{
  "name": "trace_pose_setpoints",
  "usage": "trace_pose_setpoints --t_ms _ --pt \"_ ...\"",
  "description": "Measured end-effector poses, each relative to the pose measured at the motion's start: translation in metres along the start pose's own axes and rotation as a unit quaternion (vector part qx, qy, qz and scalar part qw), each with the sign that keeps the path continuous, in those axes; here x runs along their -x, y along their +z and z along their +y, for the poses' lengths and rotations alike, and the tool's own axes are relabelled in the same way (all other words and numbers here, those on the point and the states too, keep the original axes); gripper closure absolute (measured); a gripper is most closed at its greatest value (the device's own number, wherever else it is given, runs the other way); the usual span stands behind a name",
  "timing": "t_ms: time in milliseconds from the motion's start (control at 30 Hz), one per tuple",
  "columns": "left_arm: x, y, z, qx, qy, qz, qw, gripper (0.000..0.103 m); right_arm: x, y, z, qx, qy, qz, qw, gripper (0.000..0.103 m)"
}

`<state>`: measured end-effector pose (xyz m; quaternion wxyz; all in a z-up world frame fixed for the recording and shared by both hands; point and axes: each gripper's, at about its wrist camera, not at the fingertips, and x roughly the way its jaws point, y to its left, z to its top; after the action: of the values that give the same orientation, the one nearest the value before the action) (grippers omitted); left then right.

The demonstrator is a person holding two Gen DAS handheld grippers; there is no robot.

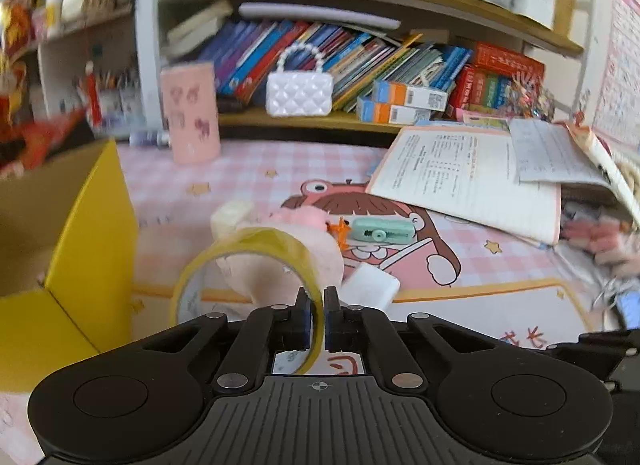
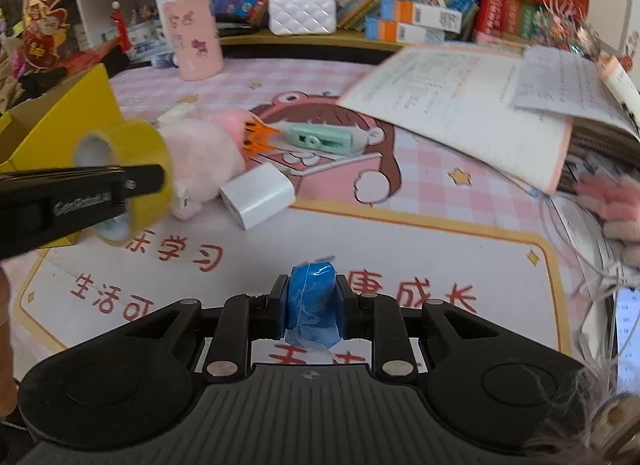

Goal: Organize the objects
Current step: 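Carry the blue item in the right tool while the left tool carries the tape roll over the box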

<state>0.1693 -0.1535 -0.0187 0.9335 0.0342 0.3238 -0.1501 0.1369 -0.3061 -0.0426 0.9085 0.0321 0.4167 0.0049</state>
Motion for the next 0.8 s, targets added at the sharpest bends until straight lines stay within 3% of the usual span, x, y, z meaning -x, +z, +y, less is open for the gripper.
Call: trace_pose_setpoints --t_ms 67,167,433,800 --pt "0.002 0.002 0.0 0.01 -0.013 0.005 0.9998 0.099 -0.002 -0.001 -0.002 -0.003 -0.005 0.013 1.0 0.082" --pt "0.0 0.0 -0.005 0.004 -0.004 0.008 1.0 0.099 -0.003 -0.002 -0.002 0.008 -0.016 0.03 0.999 0.082" --pt "0.026 -0.002 0.002 0.048 -0.014 -0.055 0.9972 0.099 -0.004 -0.006 0.003 0.039 -0.046 0.065 0.996 0.082" --pt "0.028 -0.005 0.036 0.117 -0.014 -0.089 0.989 0.099 -0.015 -0.019 0.037 0.119 -0.059 0.108 0.985 0.082"
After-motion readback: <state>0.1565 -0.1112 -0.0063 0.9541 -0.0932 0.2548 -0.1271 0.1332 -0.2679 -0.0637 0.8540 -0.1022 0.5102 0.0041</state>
